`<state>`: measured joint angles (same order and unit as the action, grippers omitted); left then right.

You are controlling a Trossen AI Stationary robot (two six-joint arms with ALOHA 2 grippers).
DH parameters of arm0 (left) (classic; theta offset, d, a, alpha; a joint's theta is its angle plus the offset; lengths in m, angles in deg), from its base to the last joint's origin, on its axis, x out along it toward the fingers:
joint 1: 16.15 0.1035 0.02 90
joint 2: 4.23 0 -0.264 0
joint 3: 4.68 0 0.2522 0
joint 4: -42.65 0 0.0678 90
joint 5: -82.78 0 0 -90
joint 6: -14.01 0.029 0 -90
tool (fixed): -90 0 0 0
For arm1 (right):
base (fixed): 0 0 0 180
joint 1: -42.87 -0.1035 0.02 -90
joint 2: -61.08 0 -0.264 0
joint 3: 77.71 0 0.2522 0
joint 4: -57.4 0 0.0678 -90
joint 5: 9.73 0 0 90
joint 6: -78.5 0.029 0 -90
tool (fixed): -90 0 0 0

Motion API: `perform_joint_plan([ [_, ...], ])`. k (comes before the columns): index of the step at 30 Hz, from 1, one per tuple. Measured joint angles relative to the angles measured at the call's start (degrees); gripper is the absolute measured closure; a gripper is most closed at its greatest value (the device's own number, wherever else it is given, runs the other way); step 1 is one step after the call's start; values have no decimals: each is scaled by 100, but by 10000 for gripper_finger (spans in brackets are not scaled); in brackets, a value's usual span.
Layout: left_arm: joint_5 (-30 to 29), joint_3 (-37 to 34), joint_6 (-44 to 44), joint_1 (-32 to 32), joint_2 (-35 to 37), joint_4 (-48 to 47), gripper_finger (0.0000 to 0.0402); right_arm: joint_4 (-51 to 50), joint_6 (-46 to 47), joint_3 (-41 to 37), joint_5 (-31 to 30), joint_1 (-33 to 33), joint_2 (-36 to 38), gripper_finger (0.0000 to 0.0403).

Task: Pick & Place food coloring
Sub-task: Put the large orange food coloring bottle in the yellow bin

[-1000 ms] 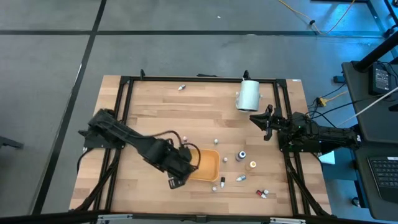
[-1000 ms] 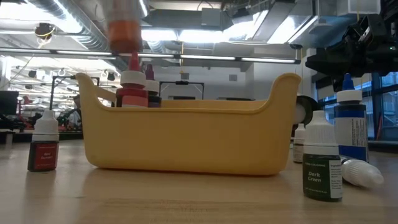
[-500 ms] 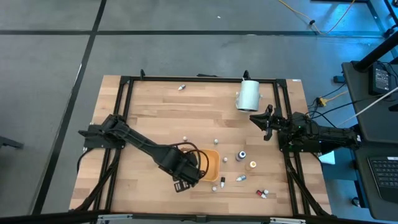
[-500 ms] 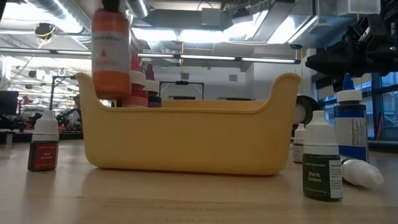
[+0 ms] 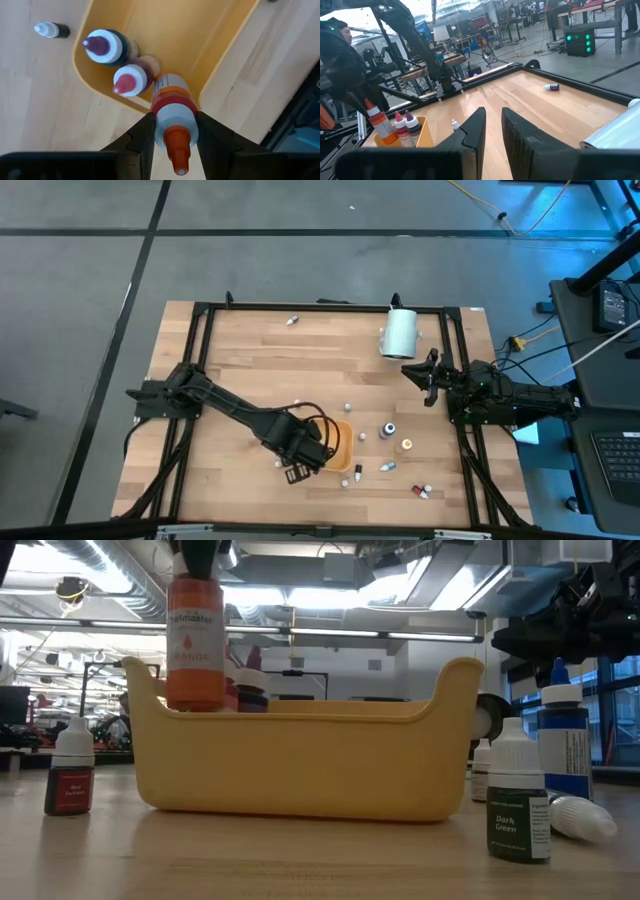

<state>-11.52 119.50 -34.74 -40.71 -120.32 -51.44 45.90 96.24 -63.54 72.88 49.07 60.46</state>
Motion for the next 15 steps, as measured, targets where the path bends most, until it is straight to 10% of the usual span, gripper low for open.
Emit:
perform_joint_plan([
  [15, 150, -58, 1, -9, -387, 47, 272, -2, -1, 1, 4, 0, 1, 337],
])
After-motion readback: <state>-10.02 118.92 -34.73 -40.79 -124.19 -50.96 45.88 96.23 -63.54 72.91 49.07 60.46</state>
